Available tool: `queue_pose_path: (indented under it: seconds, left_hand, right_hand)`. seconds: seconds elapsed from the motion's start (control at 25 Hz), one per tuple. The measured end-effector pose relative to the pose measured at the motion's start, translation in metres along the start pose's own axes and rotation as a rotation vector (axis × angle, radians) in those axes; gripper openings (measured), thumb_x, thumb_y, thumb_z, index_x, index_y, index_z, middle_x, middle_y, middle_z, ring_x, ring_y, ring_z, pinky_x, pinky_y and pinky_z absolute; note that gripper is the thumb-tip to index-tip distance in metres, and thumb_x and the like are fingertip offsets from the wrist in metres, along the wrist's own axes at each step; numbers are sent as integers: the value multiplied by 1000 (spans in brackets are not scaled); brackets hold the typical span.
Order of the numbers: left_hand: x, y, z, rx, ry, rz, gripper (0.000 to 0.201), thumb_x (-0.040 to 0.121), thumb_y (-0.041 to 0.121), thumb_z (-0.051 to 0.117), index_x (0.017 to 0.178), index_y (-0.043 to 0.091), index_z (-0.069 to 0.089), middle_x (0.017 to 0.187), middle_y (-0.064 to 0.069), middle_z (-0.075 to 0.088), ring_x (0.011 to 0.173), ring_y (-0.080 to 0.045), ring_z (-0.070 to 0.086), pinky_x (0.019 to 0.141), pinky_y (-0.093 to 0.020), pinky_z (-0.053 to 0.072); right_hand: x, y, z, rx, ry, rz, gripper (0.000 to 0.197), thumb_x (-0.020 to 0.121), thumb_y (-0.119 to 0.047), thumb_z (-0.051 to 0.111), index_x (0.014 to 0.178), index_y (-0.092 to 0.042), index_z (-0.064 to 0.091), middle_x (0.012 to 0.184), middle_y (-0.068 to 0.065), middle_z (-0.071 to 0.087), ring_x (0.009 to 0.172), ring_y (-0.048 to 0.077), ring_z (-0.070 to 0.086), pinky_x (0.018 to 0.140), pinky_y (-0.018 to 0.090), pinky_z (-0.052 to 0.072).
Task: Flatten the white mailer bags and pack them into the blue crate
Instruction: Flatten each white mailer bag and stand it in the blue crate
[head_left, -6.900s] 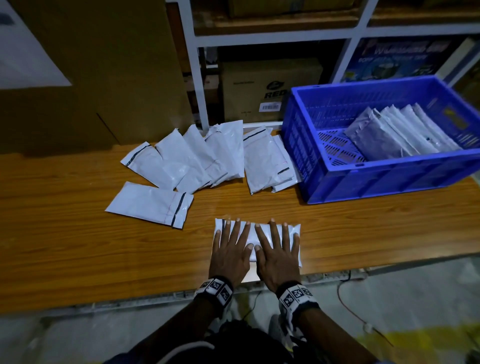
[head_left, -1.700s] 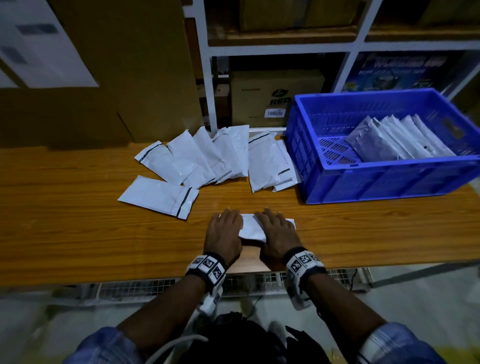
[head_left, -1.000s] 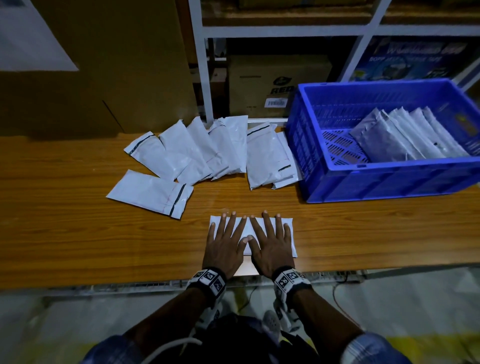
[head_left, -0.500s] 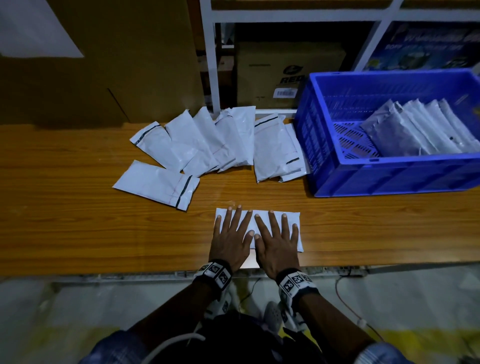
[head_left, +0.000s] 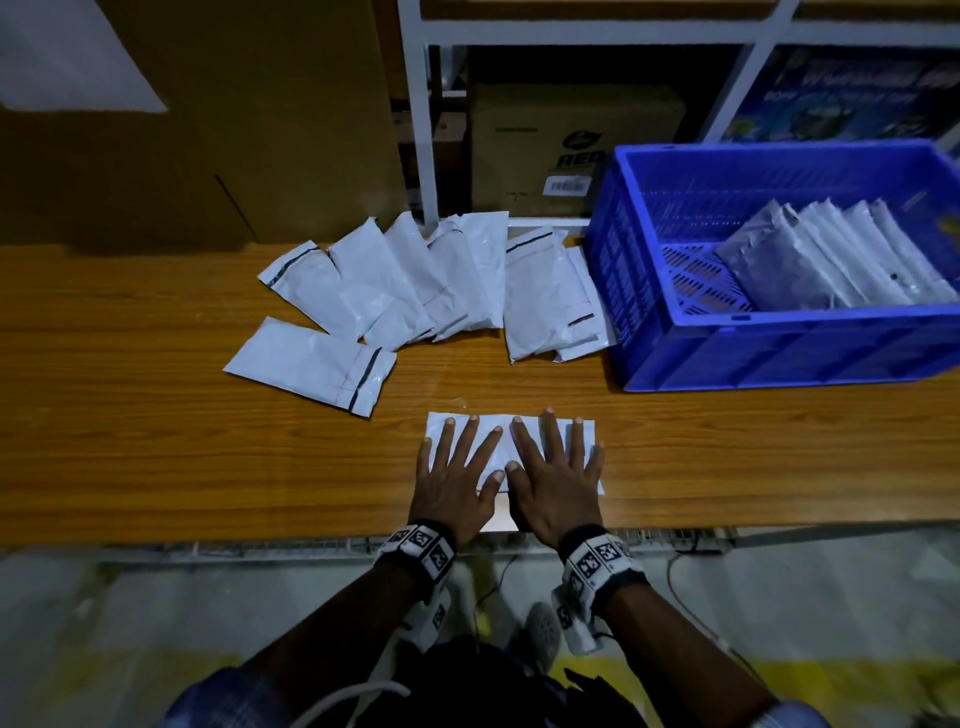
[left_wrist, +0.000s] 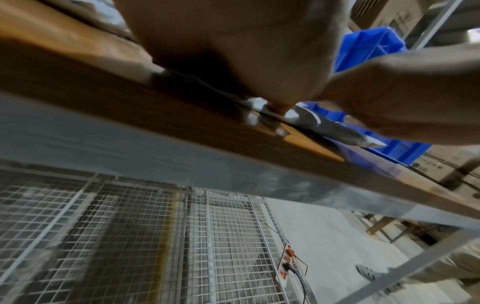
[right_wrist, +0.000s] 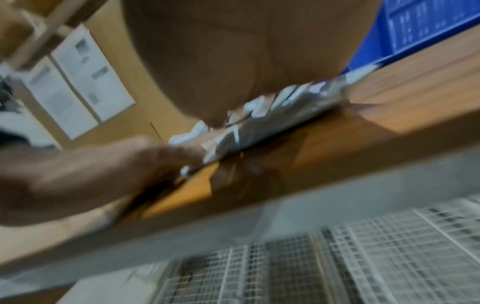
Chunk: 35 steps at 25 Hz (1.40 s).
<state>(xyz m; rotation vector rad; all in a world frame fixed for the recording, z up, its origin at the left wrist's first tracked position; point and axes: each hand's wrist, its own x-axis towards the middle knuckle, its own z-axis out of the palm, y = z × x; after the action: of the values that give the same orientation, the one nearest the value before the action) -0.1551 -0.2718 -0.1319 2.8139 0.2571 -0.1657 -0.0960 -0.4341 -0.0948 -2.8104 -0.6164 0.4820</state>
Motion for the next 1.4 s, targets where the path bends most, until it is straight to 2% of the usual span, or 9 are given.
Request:
queue_pose_path:
  seconds: [0.12,0.36,0.48,0.68,0.8,0.92,1.12,1.28,1.4]
  left_hand:
    - [1,2,2,-2,13,0,61,101,55,22,157,46,0,167,10,-7,153,-16,-16,122,-54,1]
    - [-2,1,-1,12,77,18,59,103,57,15,159,40,5,168,5,-6,154,-20,-12,122,-54,2]
    - [-2,6,-5,37,125,20,59,105,53,21,160,35,8,168,0,-1,154,-25,-6,123,-53,3]
    - [3,1,5,0,65,-26,59,103,56,17,158,41,3,168,6,-4,154,-21,-9,123,-54,5]
    - [4,4,5,7,21,-37,60,101,59,11,157,44,0,167,8,-7,153,-19,-13,123,-53,2]
    - [6,4,3,6,-23,-42,61,98,57,6,157,42,-4,166,9,-15,152,-19,-20,122,-53,-2]
    - [5,-2,-2,-12,-27,3,62,103,52,22,158,39,-1,166,6,-15,152,-20,-21,123,-53,-4]
    - [5,10,-5,47,53,65,62,103,51,22,160,30,10,168,0,-4,154,-22,-12,124,-51,1]
    - [5,13,1,25,4,25,61,104,50,13,160,31,-4,167,5,-14,152,-18,-20,124,-51,0]
  right_hand:
    - [-6,4,10,35,37,31,57,100,-57,12,152,-48,-8,163,-5,-19,147,26,-26,118,58,-7]
    - [1,3,16,6,37,33,56,102,-54,14,153,-46,-7,163,-5,-19,146,23,-28,116,50,-18]
    - [3,7,13,12,-1,30,56,101,-55,11,152,-46,-10,162,-6,-23,145,23,-31,116,50,-19]
    - [10,9,4,9,-96,14,58,100,-56,11,151,-45,-14,160,-5,-29,143,24,-34,114,54,-21]
    - [8,4,4,-73,-13,-50,58,100,-54,14,153,-43,-7,162,-3,-21,146,29,-28,114,55,-22]
    - [5,-1,11,-34,14,-114,55,102,-52,14,153,-46,-6,164,-5,-14,150,27,-18,117,53,-15]
    - [6,-3,17,-76,42,-89,56,103,-46,16,155,-42,-4,164,-2,-9,150,27,-16,118,54,-12]
    - [12,-1,15,-26,-66,-80,56,102,-51,13,153,-45,-8,163,-5,-18,148,24,-23,115,51,-22]
    - [19,5,2,58,-203,-81,60,101,-46,25,152,-46,-7,162,-9,-20,147,20,-26,114,48,-22]
